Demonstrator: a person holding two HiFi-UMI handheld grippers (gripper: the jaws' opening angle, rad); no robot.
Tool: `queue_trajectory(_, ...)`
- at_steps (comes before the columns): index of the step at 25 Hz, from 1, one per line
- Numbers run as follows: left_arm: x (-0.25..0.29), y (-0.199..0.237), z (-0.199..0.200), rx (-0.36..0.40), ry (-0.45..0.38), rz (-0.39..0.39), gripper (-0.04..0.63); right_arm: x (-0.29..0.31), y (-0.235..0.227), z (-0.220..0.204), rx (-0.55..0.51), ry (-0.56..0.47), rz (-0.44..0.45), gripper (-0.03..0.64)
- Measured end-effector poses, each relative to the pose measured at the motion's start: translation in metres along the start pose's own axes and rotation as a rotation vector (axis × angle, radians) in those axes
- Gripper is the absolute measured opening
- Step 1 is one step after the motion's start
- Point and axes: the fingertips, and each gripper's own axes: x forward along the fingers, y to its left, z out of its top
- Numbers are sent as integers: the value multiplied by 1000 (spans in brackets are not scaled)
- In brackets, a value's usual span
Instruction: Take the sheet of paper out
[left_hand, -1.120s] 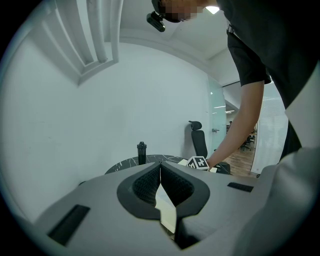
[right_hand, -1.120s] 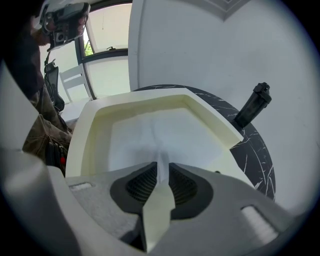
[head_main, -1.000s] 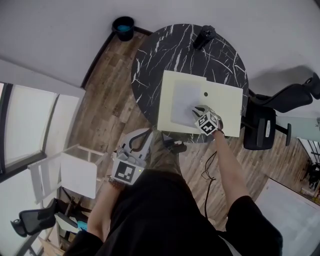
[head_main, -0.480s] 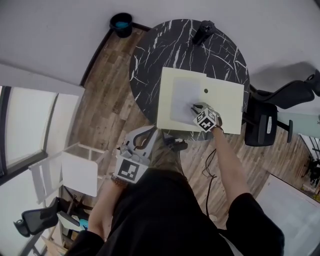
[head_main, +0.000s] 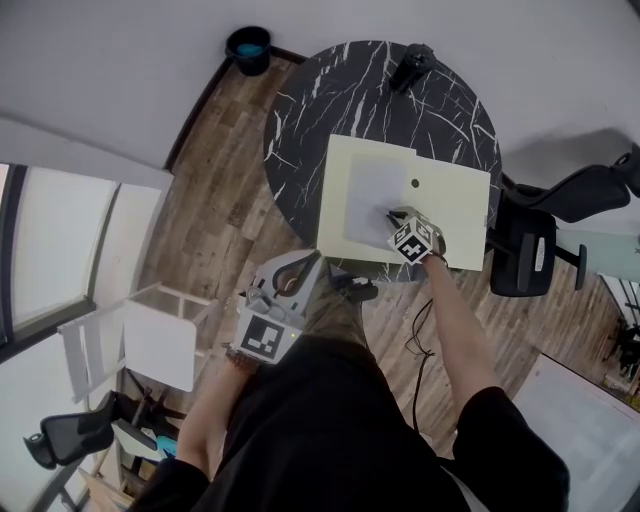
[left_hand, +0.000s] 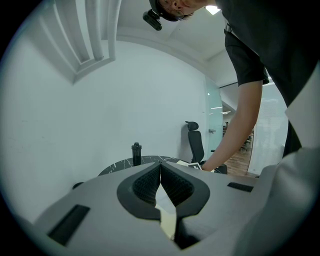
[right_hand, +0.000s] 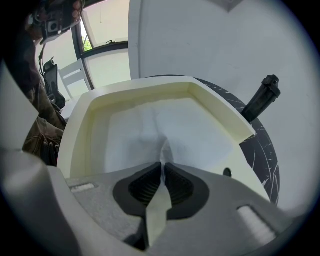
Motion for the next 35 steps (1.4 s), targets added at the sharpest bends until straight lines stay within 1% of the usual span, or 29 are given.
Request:
queue_trajectory(8,-7,0,3,8,-6,5,2,-10,-4,-2,9,11,-44,17)
queue_trajectory(21,-22,-12,16,18,-57,-8,2,-44,-5,-2,0,13,-137,8)
queue_trajectory(29,-35,-20,34,37,-112,-18,2,-73,-4,-3,12,27,-221,6)
queue_trajectory(35,-46,-30,41,52,-135,-42,2,-99,-3,-8,43,31,-309,5)
